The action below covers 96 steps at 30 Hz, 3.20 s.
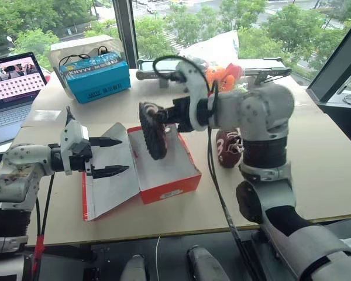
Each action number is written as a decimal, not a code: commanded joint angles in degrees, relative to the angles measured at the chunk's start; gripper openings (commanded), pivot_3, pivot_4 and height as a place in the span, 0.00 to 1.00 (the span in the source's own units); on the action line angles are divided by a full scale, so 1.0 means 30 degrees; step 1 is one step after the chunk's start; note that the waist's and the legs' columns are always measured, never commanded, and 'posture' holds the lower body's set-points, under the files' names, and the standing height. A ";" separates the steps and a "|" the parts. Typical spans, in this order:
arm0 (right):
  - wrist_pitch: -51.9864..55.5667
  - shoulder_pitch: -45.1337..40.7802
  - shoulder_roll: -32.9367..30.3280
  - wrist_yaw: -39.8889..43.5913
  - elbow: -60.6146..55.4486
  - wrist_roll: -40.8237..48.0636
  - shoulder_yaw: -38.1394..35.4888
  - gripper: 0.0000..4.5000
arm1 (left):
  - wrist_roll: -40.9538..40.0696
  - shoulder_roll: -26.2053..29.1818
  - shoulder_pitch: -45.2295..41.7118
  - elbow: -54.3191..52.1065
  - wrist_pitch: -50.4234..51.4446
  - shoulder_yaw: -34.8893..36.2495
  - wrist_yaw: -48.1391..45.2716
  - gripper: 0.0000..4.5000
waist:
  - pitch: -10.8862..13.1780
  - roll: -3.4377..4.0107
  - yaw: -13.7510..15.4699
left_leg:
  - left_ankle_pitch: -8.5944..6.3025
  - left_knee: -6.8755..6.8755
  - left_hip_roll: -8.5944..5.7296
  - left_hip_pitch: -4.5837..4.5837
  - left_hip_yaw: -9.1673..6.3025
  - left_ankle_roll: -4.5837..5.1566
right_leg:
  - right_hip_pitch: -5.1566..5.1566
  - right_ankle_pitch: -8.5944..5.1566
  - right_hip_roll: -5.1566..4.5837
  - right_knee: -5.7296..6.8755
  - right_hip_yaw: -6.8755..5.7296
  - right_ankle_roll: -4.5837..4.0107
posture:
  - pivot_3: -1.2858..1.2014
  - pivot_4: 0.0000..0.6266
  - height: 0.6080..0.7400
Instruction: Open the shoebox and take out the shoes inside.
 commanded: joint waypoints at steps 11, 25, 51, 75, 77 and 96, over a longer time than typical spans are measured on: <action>-0.2294 0.1303 -0.8404 -0.0042 0.1303 -0.1509 0.0450 0.01 | -0.0013 -0.0179 -0.0192 -0.0343 -0.0385 0.0152 0.0108 1.00 | -0.0001 -0.0003 0.0321 | -0.0001 -0.0001 -0.0009 -0.0001 0.0014 0.0002 | 0.0014 -0.0002 -0.0012 -0.0050 0.0007 0.0003 | 0.52 0.24 1.00; -0.8485 0.5911 -1.2051 0.0606 0.2892 -0.6369 0.6548 0.01 | -0.0111 -0.0048 -0.0018 -0.0573 -0.0226 0.0276 0.0081 1.00 | 0.0033 0.0042 0.0315 | 0.0002 0.0018 -0.0010 0.0026 0.0087 0.0003 | 0.0011 0.0002 -0.0007 -0.0033 0.0078 0.0012 | 0.52 0.24 1.00; -0.7411 0.3331 -0.9184 0.0685 0.2990 -0.6797 0.5107 0.01 | -0.0031 -0.0195 -0.0024 -0.0525 -0.0317 0.0145 0.0138 1.00 | 0.0033 0.0041 0.0395 | 0.0004 0.0050 -0.0010 0.0064 0.0084 0.0001 | 0.0022 0.0004 0.0000 0.0053 0.0077 0.0009 | 0.52 0.24 1.00; -0.5916 0.2567 -1.1558 0.2085 0.1248 -0.6401 0.4870 0.01 | -0.0055 -0.0349 -0.0084 -0.0456 -0.0250 0.0096 0.0129 1.00 | 0.0033 0.0040 0.0463 | 0.0005 0.0056 -0.0011 0.0085 0.0090 0.0002 | 0.0036 0.0004 -0.0003 0.0063 0.0082 0.0007 | 0.52 0.24 1.00; -0.6173 0.3529 -1.1829 0.2199 0.0992 -0.6572 0.5477 0.01 | -0.0061 -0.0351 -0.0096 -0.0482 -0.0225 0.0094 0.0144 1.00 | 0.0025 0.0027 0.0618 | 0.0005 0.0059 -0.0013 0.0084 0.0080 0.0002 | 0.0058 0.0000 -0.0008 0.0052 0.0062 0.0011 | 0.52 0.24 1.00; -0.9085 0.7691 -1.0964 0.1940 0.1529 -0.8696 0.8894 0.01 | -0.0318 -0.0237 0.0430 -0.1148 0.0096 0.0352 0.0401 1.00 | 0.0037 0.0043 0.0386 | 0.0006 0.0070 -0.0022 0.0094 0.0101 0.0001 | 0.0042 0.0003 -0.0010 0.0074 0.0101 0.0010 | 0.52 0.24 1.00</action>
